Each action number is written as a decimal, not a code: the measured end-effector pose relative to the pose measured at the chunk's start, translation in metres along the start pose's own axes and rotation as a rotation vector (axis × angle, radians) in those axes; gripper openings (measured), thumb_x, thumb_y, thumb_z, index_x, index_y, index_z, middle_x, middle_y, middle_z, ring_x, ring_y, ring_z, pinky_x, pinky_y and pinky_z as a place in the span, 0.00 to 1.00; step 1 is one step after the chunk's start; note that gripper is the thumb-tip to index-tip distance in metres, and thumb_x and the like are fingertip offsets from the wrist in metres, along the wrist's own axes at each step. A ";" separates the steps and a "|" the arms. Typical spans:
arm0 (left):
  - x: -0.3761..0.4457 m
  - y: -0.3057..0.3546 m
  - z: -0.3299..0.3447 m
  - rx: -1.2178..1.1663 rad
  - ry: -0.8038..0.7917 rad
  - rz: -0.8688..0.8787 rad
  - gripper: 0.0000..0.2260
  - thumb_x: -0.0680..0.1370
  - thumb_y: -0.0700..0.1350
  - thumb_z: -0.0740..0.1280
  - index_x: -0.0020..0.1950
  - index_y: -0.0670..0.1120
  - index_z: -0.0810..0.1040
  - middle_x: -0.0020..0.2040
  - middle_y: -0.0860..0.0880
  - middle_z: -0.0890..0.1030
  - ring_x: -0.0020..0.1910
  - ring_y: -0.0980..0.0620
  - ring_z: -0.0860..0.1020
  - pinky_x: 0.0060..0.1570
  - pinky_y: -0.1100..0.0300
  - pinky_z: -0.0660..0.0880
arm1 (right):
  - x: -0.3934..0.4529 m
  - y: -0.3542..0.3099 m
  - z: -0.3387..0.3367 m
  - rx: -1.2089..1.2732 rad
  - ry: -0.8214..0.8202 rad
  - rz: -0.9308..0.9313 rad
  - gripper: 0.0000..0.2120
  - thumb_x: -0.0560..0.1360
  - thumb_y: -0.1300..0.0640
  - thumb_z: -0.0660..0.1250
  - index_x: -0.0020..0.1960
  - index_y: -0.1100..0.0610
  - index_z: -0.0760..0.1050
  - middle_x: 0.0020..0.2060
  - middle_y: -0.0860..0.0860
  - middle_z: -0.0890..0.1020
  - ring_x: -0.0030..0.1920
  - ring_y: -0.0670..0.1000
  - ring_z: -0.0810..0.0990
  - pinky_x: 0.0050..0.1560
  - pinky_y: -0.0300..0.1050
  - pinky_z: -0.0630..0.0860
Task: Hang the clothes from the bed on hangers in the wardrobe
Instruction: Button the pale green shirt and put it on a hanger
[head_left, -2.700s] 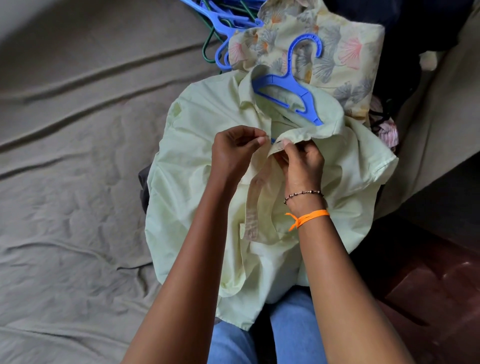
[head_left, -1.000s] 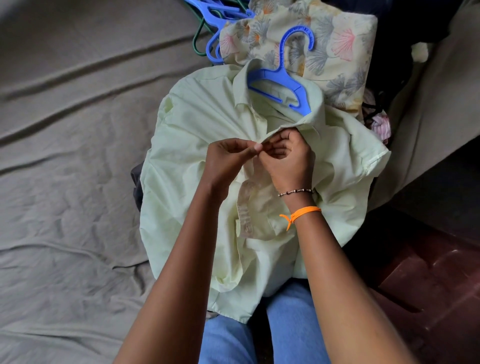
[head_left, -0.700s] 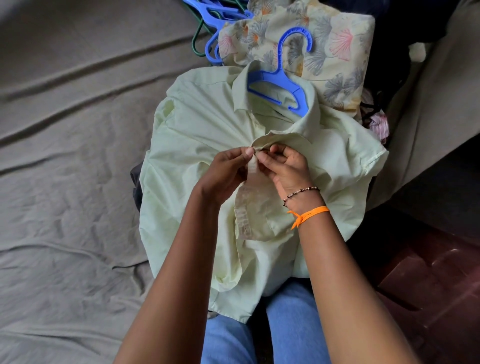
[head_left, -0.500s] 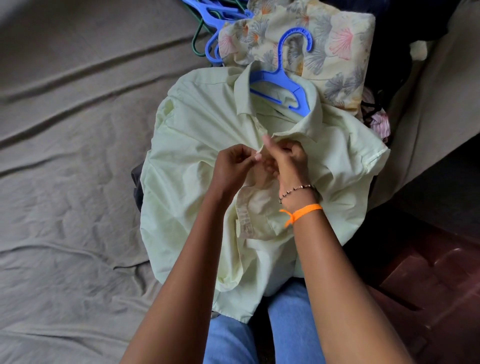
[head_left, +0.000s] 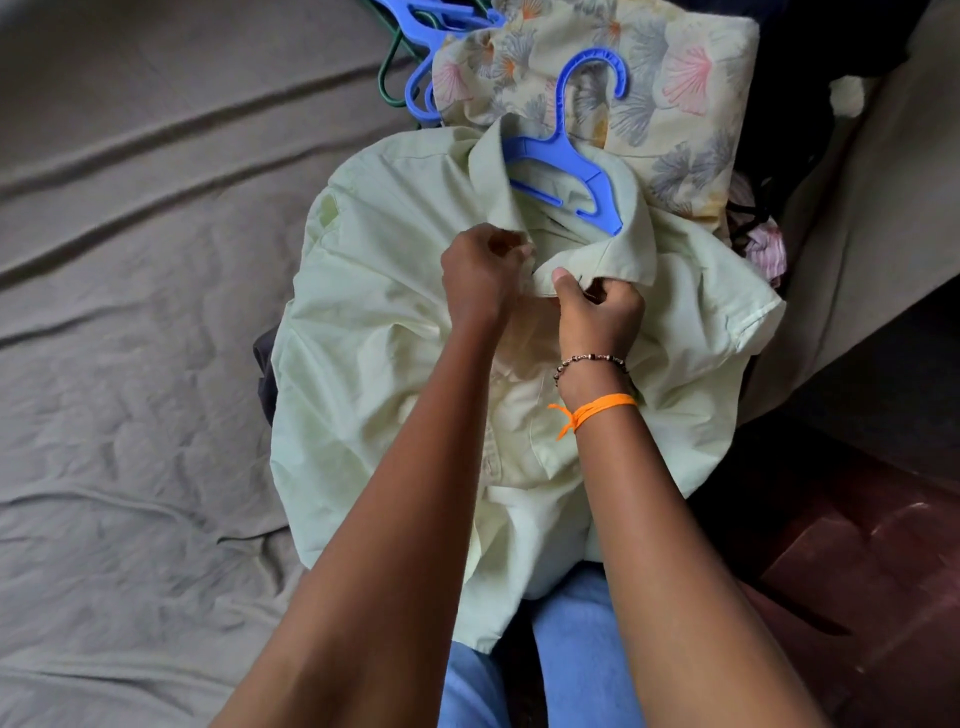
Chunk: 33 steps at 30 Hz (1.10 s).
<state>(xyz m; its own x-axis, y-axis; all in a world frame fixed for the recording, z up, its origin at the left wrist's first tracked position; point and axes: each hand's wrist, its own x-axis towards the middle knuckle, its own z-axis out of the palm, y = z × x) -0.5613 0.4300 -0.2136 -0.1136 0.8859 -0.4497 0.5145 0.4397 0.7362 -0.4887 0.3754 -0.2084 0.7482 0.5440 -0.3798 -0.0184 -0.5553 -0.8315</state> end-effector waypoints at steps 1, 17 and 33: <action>0.001 0.000 0.004 0.020 0.005 -0.002 0.08 0.72 0.46 0.72 0.49 0.46 0.84 0.45 0.49 0.83 0.47 0.51 0.79 0.41 0.65 0.68 | 0.001 0.001 0.000 0.029 0.015 0.018 0.16 0.67 0.62 0.74 0.28 0.58 0.69 0.24 0.50 0.72 0.26 0.45 0.70 0.34 0.42 0.70; 0.015 -0.002 0.041 0.427 0.206 0.072 0.10 0.74 0.53 0.65 0.51 0.53 0.82 0.53 0.54 0.79 0.55 0.49 0.73 0.50 0.57 0.58 | 0.007 0.017 -0.019 0.189 -0.155 0.103 0.11 0.71 0.67 0.71 0.34 0.56 0.76 0.28 0.49 0.79 0.26 0.41 0.78 0.36 0.39 0.77; -0.015 0.006 -0.017 -0.145 0.014 0.101 0.08 0.69 0.38 0.70 0.33 0.47 0.75 0.32 0.56 0.80 0.32 0.62 0.79 0.37 0.64 0.74 | -0.010 -0.005 0.004 0.019 -0.134 -0.103 0.05 0.67 0.63 0.74 0.41 0.63 0.81 0.34 0.52 0.82 0.27 0.35 0.75 0.41 0.43 0.78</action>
<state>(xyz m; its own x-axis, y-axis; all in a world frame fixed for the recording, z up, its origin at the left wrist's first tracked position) -0.5711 0.4219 -0.1937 -0.0798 0.9280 -0.3639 0.3960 0.3645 0.8428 -0.4985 0.3754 -0.2023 0.6517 0.6773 -0.3414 0.0404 -0.4804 -0.8761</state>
